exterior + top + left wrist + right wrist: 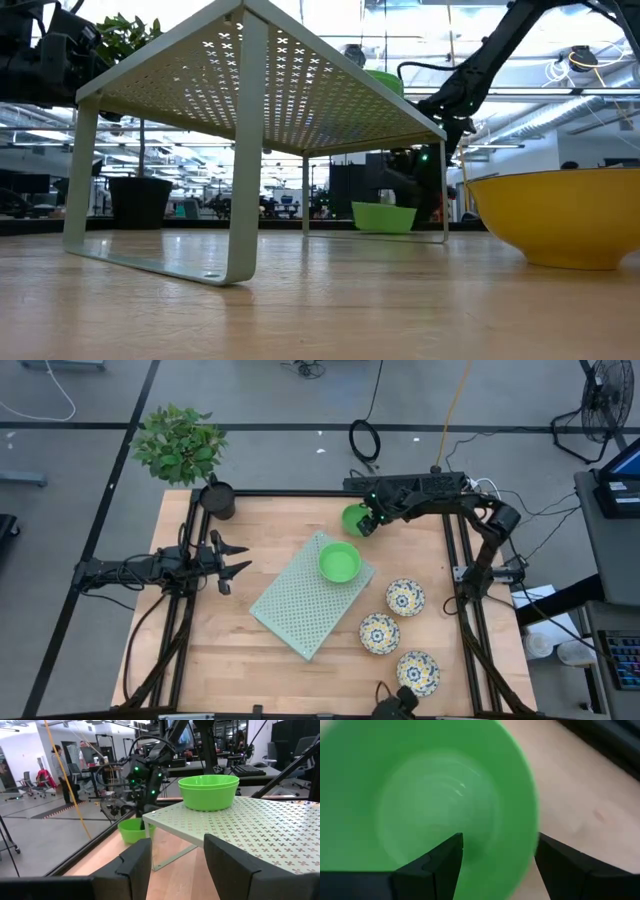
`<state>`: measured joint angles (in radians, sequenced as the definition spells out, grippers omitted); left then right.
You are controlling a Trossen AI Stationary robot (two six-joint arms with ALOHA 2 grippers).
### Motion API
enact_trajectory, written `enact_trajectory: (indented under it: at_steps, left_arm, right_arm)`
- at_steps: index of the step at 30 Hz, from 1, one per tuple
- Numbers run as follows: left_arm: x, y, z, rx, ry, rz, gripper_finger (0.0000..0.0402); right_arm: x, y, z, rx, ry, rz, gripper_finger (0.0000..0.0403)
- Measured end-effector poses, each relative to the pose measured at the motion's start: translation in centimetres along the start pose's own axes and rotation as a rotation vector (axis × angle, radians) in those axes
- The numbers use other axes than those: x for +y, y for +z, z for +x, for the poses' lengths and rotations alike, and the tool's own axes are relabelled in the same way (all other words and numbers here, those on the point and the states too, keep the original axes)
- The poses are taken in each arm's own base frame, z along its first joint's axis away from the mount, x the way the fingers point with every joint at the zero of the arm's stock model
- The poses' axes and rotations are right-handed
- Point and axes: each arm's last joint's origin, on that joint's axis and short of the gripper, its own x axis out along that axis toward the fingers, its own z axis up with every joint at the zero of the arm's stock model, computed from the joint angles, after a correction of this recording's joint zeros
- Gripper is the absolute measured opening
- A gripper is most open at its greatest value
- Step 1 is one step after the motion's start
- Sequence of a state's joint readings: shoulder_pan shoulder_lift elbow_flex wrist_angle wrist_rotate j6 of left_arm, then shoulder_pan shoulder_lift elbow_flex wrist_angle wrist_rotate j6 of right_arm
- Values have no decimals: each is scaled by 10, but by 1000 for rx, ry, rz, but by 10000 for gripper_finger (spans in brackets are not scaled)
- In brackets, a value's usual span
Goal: Pick & Place Mini bowls
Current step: Stack the green bowl on the green bowl on the shelf
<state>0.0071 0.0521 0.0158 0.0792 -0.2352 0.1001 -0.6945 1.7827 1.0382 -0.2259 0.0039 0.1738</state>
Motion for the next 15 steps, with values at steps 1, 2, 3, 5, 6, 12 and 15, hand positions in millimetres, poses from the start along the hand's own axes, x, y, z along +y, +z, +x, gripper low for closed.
enact_trajectory:
  at_steps: [1,2,3,5,6,12,15]
  left_arm:
    - [0,0,0,0,0,0,182]
    - [0,0,0,0,0,0,182]
    - [0,0,0,0,0,0,182]
    - [0,0,0,0,0,0,182]
    - [0,0,0,1,0,0,182]
    - [0,0,0,0,0,0,182]
    - [0,0,0,0,0,0,182]
  right_arm:
    - [0,-1,-2,16,-4,0,226]
    - [0,-3,-3,29,-7,0,226]
    - [-1,-4,-3,48,-10,0,226]
    - [-2,-9,-7,102,-21,2,226]
    - [-2,-11,-9,119,-30,8,226]
    - [-9,-21,-25,203,-224,29,226]
    - [-11,-22,-34,198,-297,51,226]
